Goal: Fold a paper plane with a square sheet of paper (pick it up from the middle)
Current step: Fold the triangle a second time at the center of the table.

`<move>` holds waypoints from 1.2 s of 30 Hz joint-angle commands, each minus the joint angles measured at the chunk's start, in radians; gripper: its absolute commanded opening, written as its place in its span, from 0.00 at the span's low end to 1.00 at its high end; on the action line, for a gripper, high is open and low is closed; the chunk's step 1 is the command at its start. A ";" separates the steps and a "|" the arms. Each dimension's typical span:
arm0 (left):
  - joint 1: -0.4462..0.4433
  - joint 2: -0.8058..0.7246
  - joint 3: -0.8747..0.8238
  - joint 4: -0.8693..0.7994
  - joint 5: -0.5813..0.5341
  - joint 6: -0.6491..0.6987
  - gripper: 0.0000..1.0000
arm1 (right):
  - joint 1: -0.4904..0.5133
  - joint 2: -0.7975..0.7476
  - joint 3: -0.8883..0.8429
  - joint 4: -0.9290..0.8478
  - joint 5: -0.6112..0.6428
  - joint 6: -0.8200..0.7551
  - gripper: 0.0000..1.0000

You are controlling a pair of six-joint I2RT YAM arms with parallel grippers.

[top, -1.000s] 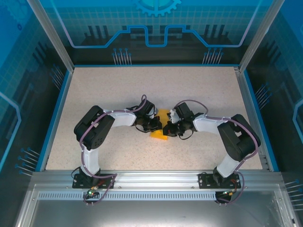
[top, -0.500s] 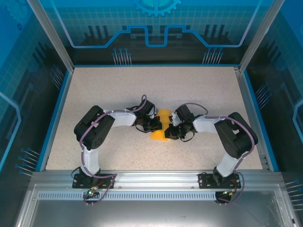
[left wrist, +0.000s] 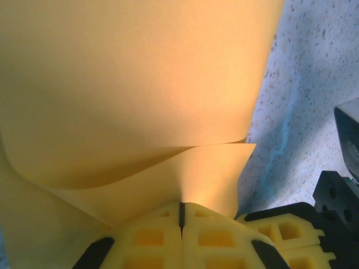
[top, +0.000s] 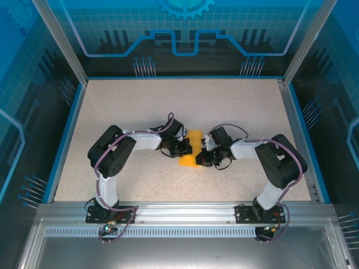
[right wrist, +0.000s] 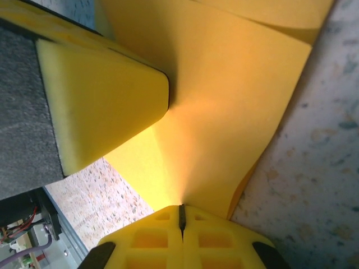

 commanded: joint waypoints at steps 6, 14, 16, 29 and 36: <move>-0.005 0.022 -0.026 -0.026 -0.019 -0.010 0.00 | 0.007 -0.003 -0.072 -0.111 0.011 0.003 0.02; -0.005 0.023 -0.025 -0.031 -0.020 -0.010 0.00 | 0.004 -0.042 -0.077 -0.146 0.020 0.002 0.03; -0.004 0.021 -0.026 -0.032 -0.020 -0.010 0.00 | 0.002 -0.059 -0.082 -0.142 0.014 0.013 0.03; -0.006 0.014 -0.032 -0.033 -0.024 -0.007 0.00 | -0.004 -0.044 -0.130 -0.121 0.028 0.044 0.03; -0.005 0.017 -0.028 -0.032 -0.022 -0.007 0.00 | -0.007 -0.089 -0.128 -0.160 0.029 0.032 0.03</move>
